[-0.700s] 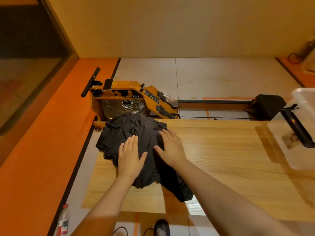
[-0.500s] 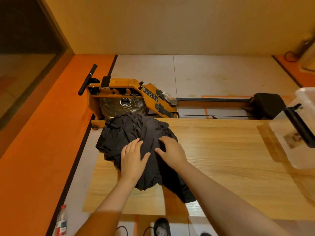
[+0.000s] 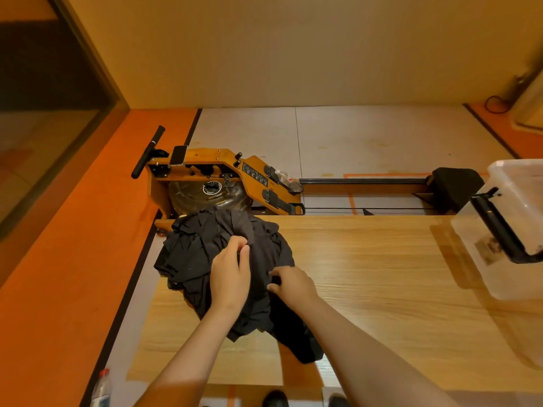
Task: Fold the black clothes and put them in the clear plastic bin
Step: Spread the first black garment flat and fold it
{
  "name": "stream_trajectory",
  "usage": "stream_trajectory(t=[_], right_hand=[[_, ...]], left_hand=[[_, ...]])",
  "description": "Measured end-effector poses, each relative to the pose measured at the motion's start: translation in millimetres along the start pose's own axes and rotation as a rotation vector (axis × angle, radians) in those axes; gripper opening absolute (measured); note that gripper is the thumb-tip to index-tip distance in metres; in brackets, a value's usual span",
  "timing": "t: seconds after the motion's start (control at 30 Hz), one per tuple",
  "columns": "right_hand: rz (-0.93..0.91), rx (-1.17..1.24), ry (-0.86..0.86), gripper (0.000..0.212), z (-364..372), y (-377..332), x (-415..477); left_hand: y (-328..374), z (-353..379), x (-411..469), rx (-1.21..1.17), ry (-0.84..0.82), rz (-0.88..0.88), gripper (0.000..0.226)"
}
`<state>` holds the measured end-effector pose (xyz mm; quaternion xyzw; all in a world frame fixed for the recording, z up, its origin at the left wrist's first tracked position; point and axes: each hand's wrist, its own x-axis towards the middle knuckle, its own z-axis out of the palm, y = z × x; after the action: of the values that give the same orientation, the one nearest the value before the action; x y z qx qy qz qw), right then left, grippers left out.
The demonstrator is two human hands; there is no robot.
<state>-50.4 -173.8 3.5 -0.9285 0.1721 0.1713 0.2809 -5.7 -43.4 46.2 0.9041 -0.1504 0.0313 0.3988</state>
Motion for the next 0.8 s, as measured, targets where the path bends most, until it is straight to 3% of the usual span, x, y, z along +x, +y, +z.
stream_trajectory(t=[0.07, 0.4, 0.5, 0.67, 0.8], right_hand=[[-0.015, 0.01, 0.074, 0.018, -5, 7, -4], [-0.084, 0.589, 0.52, 0.011, -122, 87, -44], [-0.067, 0.707, 0.672, 0.012, -158, 115, -64], [-0.081, 0.567, 0.761, 0.012, -199, 145, -90], [0.033, 0.259, 0.62, 0.012, -161, 178, -92]], left_hand=[[21, 5, 2, -0.076, -0.009, 0.0, 0.009], [95, 0, 21, -0.398, 0.058, -0.007, 0.006], [107, 4, 28, -0.467, 0.01, -0.015, 0.005], [138, 27, 22, -0.454, -0.162, 0.023, 0.006], [104, 61, 4, -0.267, -0.353, -0.085, 0.004]])
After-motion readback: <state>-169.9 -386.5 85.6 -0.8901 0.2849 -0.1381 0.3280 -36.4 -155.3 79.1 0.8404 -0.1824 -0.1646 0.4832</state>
